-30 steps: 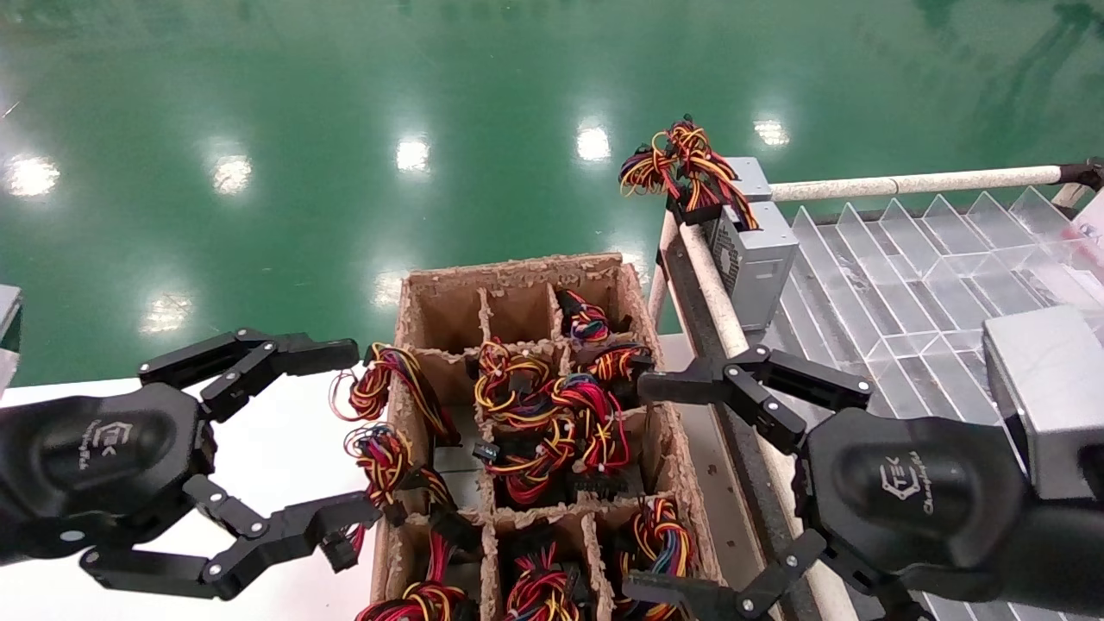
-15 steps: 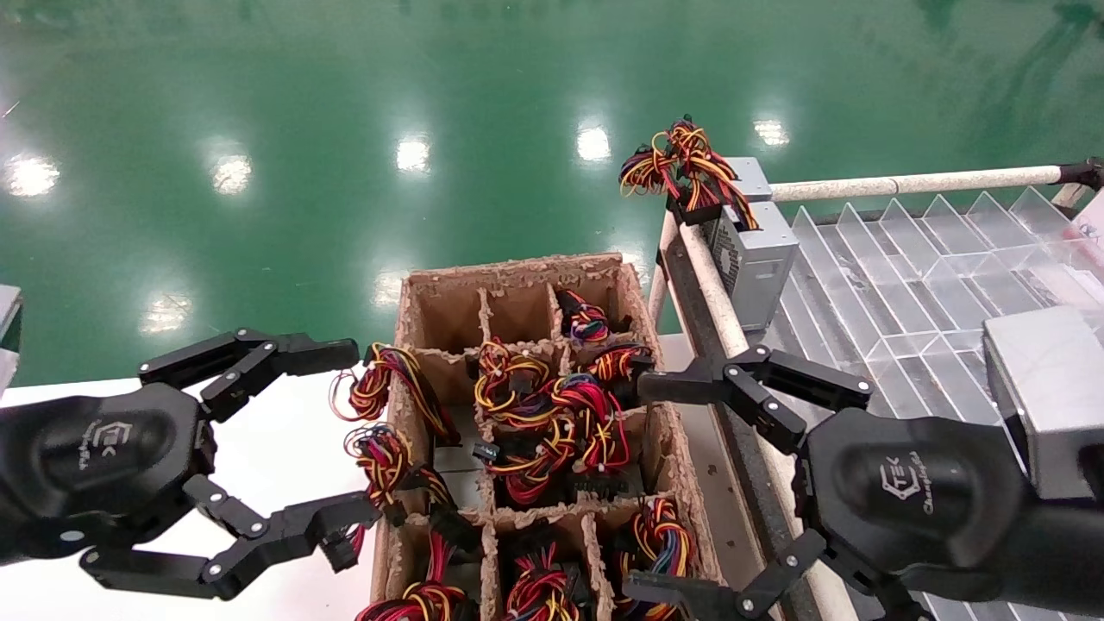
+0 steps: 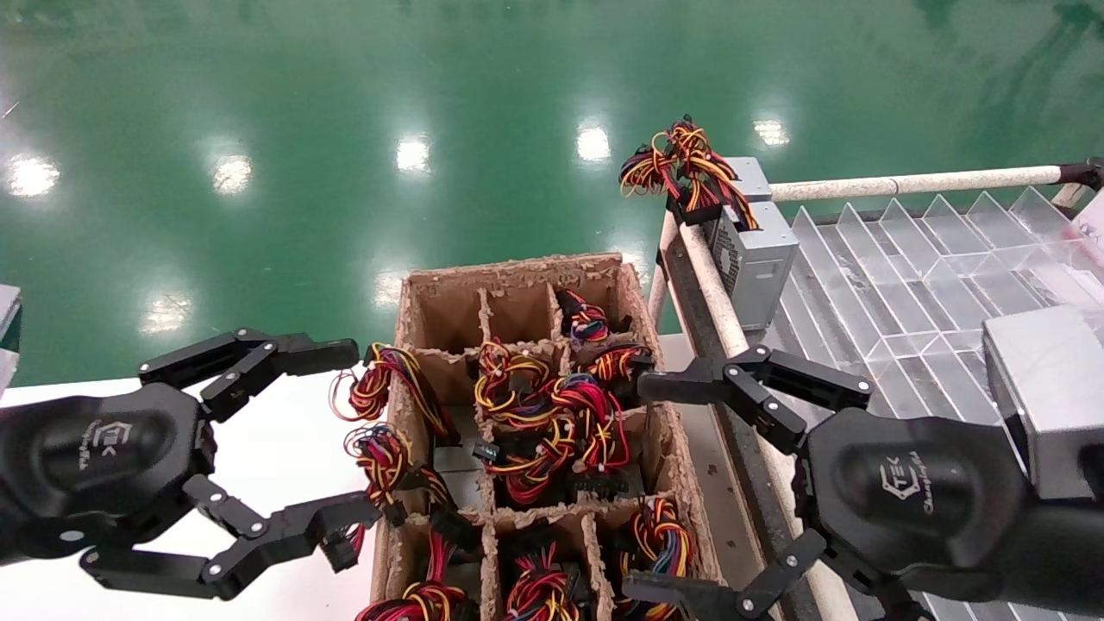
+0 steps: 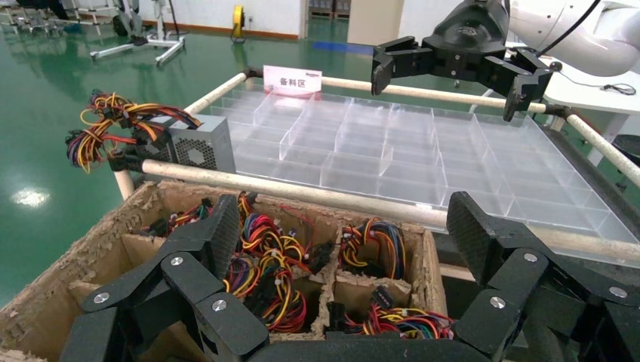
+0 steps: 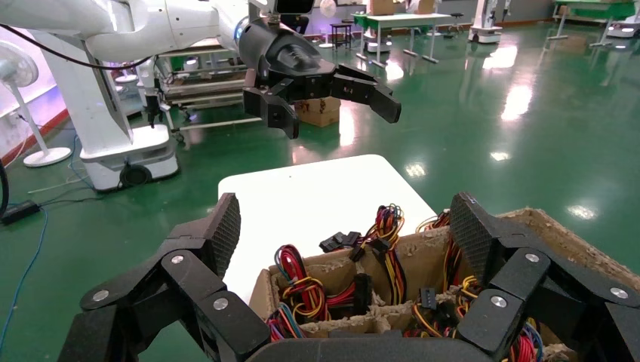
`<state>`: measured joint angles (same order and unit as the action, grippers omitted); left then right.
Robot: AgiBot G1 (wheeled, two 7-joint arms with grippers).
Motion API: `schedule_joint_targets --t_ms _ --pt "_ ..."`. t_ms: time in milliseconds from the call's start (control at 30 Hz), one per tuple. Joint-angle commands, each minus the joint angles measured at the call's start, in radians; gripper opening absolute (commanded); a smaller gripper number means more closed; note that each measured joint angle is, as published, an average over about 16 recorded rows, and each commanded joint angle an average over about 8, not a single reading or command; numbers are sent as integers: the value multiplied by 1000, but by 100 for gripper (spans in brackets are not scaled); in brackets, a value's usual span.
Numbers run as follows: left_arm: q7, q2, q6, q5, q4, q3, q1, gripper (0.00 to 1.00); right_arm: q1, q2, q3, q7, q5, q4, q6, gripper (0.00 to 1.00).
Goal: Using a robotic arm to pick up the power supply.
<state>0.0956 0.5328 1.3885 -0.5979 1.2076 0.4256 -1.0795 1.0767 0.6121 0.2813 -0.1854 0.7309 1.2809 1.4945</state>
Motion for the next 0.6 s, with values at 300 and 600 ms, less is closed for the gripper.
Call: schedule_joint_targets --t_ms 300,600 --pt "0 0 0 0 0 0 0 100 0 0 0 0 0 0 0 100" --pt "0 0 0 0 0 0 0 100 0 0 0 0 0 0 0 100"
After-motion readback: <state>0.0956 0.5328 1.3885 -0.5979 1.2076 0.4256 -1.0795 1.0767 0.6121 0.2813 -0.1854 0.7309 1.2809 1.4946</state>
